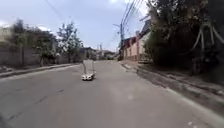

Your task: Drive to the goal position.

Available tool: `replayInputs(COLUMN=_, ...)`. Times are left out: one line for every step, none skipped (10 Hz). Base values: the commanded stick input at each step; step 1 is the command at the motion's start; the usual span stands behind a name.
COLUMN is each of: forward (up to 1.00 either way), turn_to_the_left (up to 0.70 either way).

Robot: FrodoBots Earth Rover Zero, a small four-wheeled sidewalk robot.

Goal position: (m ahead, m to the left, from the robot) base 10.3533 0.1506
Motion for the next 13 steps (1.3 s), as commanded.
replayInputs(forward=1.0, turn_to_the_left=0.0)
replayInputs(forward=1.0, turn_to_the_left=0.0)
replayInputs(forward=1.0, turn_to_the_left=0.0)
replayInputs(forward=1.0, turn_to_the_left=0.0)
replayInputs(forward=1.0, turn_to_the_left=0.0)
replayInputs(forward=1.0, turn_to_the_left=0.0)
replayInputs(forward=1.0, turn_to_the_left=0.0)
replayInputs(forward=1.0, turn_to_the_left=0.0)
replayInputs(forward=1.0, turn_to_the_left=0.0)
replayInputs(forward=1.0, turn_to_the_left=0.0)
replayInputs(forward=1.0, turn_to_the_left=-0.03)
replayInputs(forward=1.0, turn_to_the_left=-0.39)
replayInputs(forward=1.0, turn_to_the_left=-0.28)
